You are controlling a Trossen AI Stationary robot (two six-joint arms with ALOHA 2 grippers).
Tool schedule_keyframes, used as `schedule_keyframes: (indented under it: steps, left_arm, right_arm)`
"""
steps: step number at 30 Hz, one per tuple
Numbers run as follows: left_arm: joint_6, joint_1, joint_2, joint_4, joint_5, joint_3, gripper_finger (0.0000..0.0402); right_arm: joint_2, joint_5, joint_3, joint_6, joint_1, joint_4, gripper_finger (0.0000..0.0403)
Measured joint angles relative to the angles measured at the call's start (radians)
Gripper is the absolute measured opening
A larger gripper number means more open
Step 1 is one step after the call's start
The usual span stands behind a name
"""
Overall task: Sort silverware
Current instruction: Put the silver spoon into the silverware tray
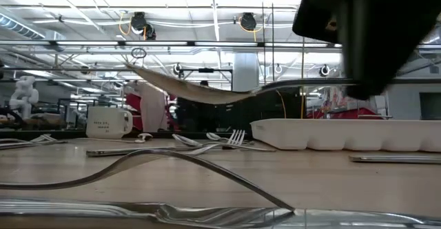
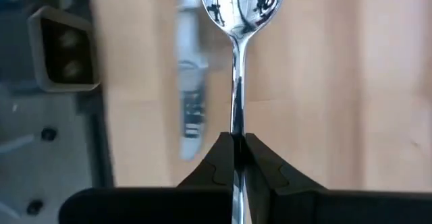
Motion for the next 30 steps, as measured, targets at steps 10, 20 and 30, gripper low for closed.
schedule_keyframes:
  steps: [10, 20, 30]
  left_arm:
    - [0.000, 0.000, 0.000, 0.000, 0.000, 0.000, 0.0074]
    - [0.000, 0.000, 0.000, 0.000, 0.000, 0.000, 0.0074]
    - [-0.001, 0.000, 0.000, 0.000, -0.022, 0.000, 0.0074]
  right_arm:
    - [-0.024, 0.015, 0.000, 0.094, -0.136, -0.039, 0.0000]
    - [-0.116, 0.142, 0.000, 0.039, -0.339, -0.196, 0.0000]
    - [-0.191, 0.186, -0.027, -0.011, -0.559, -0.238, 0.0000]
